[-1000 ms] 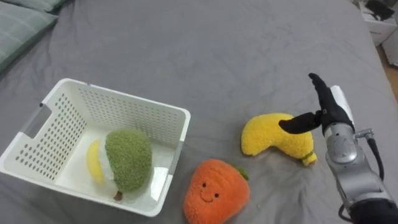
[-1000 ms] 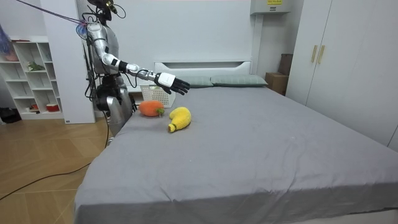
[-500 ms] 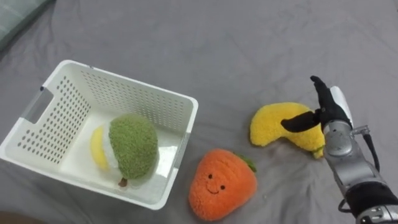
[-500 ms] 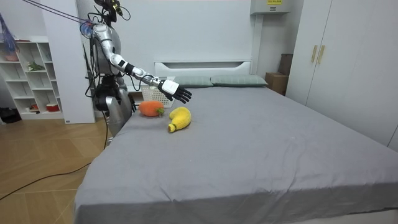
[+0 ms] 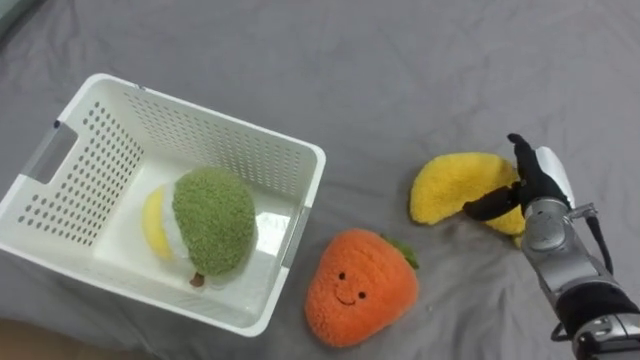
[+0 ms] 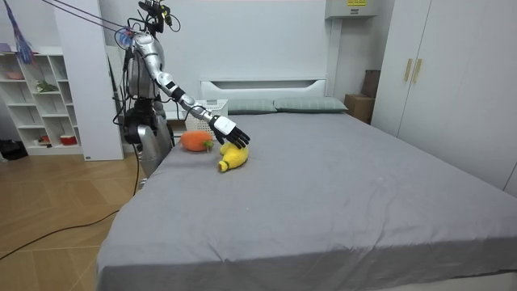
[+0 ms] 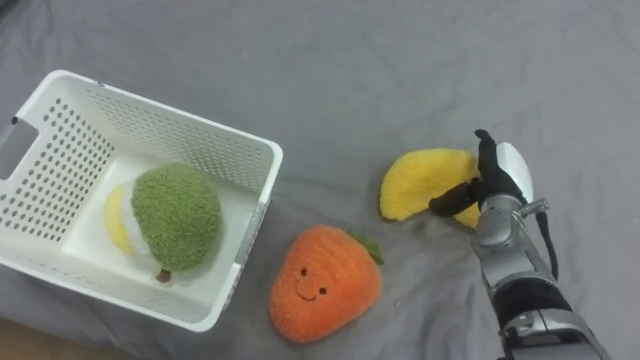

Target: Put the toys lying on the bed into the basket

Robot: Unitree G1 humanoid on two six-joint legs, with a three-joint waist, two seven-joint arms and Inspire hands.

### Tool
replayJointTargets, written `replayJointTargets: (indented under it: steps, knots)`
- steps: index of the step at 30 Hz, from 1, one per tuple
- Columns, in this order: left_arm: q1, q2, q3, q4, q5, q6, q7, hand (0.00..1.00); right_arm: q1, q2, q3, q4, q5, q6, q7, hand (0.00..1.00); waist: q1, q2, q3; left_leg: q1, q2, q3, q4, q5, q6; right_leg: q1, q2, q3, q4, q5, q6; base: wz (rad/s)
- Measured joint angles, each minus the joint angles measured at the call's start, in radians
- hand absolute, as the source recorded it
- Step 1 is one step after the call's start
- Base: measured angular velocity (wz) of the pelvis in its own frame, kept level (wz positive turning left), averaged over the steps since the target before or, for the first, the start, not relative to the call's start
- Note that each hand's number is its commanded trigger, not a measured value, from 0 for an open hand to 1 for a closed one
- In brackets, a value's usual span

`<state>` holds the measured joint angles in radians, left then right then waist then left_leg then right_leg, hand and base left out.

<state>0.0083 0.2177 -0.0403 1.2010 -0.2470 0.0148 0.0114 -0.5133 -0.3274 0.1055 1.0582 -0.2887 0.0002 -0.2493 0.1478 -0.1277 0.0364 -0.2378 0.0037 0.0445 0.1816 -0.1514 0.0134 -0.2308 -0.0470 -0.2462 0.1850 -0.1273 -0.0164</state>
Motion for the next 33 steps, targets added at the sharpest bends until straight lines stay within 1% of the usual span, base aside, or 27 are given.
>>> replayJointTargets:
  steps: [4,6,10,11,12,14,17,21,28,31,32,33]
  knots:
    - [-0.017,0.002,-0.018,0.0,0.001,-0.001,0.0,0.0,-0.019,-0.01,0.048,0.026,0.002,0.0,-0.002,0.0,0.009,0.001,0.0007,-0.027,-0.001,-0.003,0.008,0.002,0.001,-0.022,-0.001,-0.003,0.001,0.002,-0.001,0.03]
    - [-0.029,0.003,-0.042,0.0,0.0,-0.001,0.0,0.0,-0.027,-0.021,0.075,0.055,-0.001,-0.001,-0.001,0.0,0.026,0.001,0.0008,-0.033,-0.001,-0.004,0.008,0.003,0.001,-0.029,-0.002,-0.005,0.001,0.003,-0.001,0.0]
    - [-0.039,0.003,-0.056,0.008,0.0,-0.001,0.0,0.0,-0.034,-0.023,0.079,0.099,-0.006,-0.006,-0.012,0.0,0.04,0.001,0.0021,-0.033,-0.001,-0.006,0.007,0.003,0.001,-0.028,-0.001,-0.006,0.0,0.003,-0.001,0.0]
    - [-0.039,0.003,-0.057,0.008,0.0,-0.002,0.0,0.0,-0.034,-0.024,0.079,0.106,-0.021,-0.007,-0.017,0.0,0.043,0.002,0.0036,-0.033,-0.001,-0.006,0.007,0.003,0.001,-0.028,-0.001,-0.005,0.0,0.003,-0.001,0.0]
    - [-0.039,0.003,-0.059,0.008,0.0,-0.003,0.0,0.0,-0.034,-0.025,0.079,0.107,-0.031,-0.01,-0.023,0.0,0.043,0.003,0.0062,-0.035,-0.001,-0.007,0.008,0.003,0.001,-0.029,-0.001,-0.006,0.0,0.003,-0.001,0.0]
    - [-0.039,0.003,-0.06,0.008,-0.003,-0.004,0.001,0.0,-0.034,-0.025,0.079,0.111,-0.042,-0.011,-0.032,0.0,0.043,0.005,0.0079,-0.038,-0.001,-0.009,0.008,0.003,0.001,-0.03,-0.002,-0.01,0.0,0.003,-0.001,0.05]
    - [-0.039,0.003,-0.06,0.007,-0.004,-0.004,0.002,0.0,-0.034,-0.028,0.078,0.12,-0.068,-0.011,-0.037,0.0,0.044,0.005,0.0082,-0.046,-0.002,-0.018,0.015,0.003,0.001,-0.032,-0.003,-0.02,0.0,0.003,-0.001,0.08]
    - [-0.039,0.003,-0.06,0.009,-0.004,-0.004,0.001,0.0,-0.035,-0.037,0.078,0.151,-0.074,-0.012,-0.048,0.0,0.053,0.005,0.0085,-0.051,-0.002,-0.029,0.017,0.004,0.001,-0.032,-0.004,-0.031,0.0,0.003,-0.001,0.07]
    - [-0.039,0.003,-0.06,0.02,-0.004,-0.004,-0.003,0.0,-0.041,-0.037,0.078,0.188,-0.086,-0.024,-0.075,0.0,0.056,0.008,0.0112,-0.055,-0.004,-0.037,0.018,0.006,0.001,-0.032,-0.006,-0.038,0.0,0.003,-0.001,0.03]
    - [-0.04,0.002,-0.06,0.02,-0.004,-0.004,-0.003,0.0,-0.045,-0.038,0.078,0.195,-0.087,-0.023,-0.082,0.0,0.054,0.009,0.012,-0.066,-0.007,-0.049,0.02,0.011,0.0,-0.036,-0.008,-0.052,0.0,0.003,-0.001,0.13]
    - [-0.04,0.001,-0.061,0.021,-0.004,-0.003,-0.003,0.0,-0.046,-0.04,0.078,0.195,-0.087,-0.023,-0.087,0.04,0.055,0.009,0.0124,-0.069,-0.008,-0.05,0.02,0.012,0.0,-0.039,-0.008,-0.054,0.0,0.003,-0.002,0.04]
    - [-0.041,0.001,-0.061,0.024,-0.004,-0.004,-0.003,0.0,-0.046,-0.04,0.078,0.195,-0.087,-0.023,-0.091,0.32,0.056,0.009,0.0125,-0.072,-0.009,-0.051,0.02,0.013,0.0,-0.042,-0.009,-0.054,0.0,0.003,-0.002,0.0]
